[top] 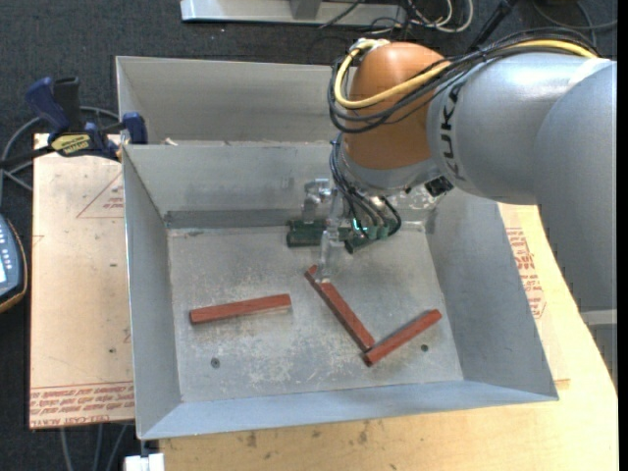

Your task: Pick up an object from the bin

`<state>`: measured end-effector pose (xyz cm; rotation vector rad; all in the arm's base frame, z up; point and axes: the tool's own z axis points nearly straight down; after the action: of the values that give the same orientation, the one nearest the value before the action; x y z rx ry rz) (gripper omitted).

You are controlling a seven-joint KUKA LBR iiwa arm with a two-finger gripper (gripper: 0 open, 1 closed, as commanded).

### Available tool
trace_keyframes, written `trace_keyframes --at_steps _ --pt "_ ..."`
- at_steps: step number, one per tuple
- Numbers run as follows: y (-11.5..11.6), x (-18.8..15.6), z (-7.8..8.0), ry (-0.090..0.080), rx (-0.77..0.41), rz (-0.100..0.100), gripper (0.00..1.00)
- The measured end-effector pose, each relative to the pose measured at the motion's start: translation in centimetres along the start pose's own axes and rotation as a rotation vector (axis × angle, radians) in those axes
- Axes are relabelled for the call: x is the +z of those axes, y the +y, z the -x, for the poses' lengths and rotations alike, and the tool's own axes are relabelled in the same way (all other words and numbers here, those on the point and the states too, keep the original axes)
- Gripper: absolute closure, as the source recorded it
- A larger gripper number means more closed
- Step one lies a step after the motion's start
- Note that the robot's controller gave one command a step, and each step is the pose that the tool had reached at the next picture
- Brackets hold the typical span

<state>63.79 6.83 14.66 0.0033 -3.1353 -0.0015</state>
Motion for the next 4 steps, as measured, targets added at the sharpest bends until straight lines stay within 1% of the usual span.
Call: trace_keyframes --at_steps 1,2,3,4 --pt "9.1 7.8 -2.6 -0.004 -0.214 0.0 0.0" --pt "10.4 4.5 -2.7 -0.012 -0.176 0.002 0.0" --pt "9.6 4.7 -3.2 -0.007 -0.179 0.0 0.0" --pt "10.1 7.8 -3.2 -0.005 -0.254 -0.001 0.0"
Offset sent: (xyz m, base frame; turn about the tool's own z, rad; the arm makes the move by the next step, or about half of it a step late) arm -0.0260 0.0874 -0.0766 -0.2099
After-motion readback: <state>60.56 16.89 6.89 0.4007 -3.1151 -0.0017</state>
